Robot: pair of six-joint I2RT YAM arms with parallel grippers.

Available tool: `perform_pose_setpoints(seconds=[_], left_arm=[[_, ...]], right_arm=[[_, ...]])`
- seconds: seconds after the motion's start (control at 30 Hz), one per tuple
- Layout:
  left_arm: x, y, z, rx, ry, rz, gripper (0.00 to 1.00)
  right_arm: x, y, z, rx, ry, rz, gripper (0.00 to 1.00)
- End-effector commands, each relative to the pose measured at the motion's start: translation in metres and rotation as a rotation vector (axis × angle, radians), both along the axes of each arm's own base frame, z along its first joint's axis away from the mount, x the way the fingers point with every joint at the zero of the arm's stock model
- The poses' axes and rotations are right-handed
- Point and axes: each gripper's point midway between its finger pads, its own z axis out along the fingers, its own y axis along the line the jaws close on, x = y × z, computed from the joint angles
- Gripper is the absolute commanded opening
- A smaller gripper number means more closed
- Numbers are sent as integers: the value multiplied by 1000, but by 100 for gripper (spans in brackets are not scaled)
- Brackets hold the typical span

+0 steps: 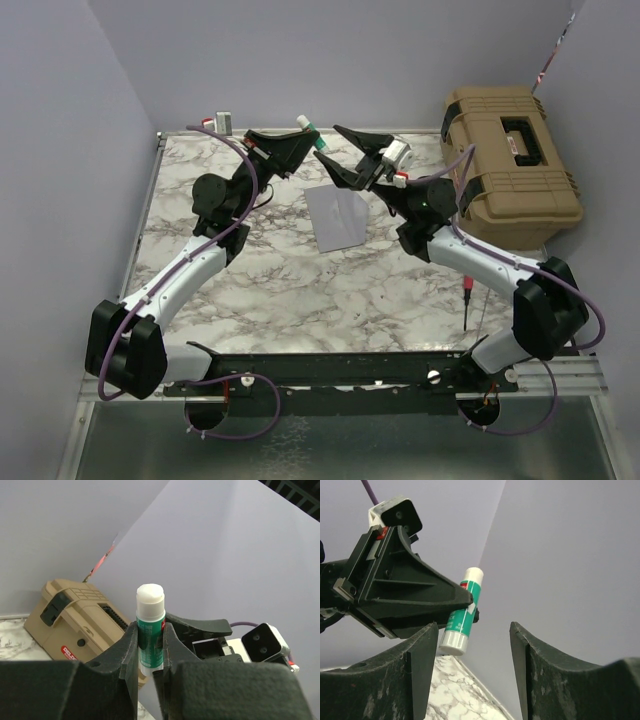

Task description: Place the letter into the envelope and seal it

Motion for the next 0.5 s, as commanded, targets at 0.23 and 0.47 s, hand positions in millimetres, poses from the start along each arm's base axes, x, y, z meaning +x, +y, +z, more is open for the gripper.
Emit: perform_pose_setpoints(seconds=[0.23, 0.47], left_arm=[[-8, 1, 18, -40, -34, -21, 0], [-5, -1, 15, -40, -22, -26, 0]], right_arm=[[3, 11, 0, -13, -67, -2, 36], [5, 8, 7, 38, -74, -11, 47]])
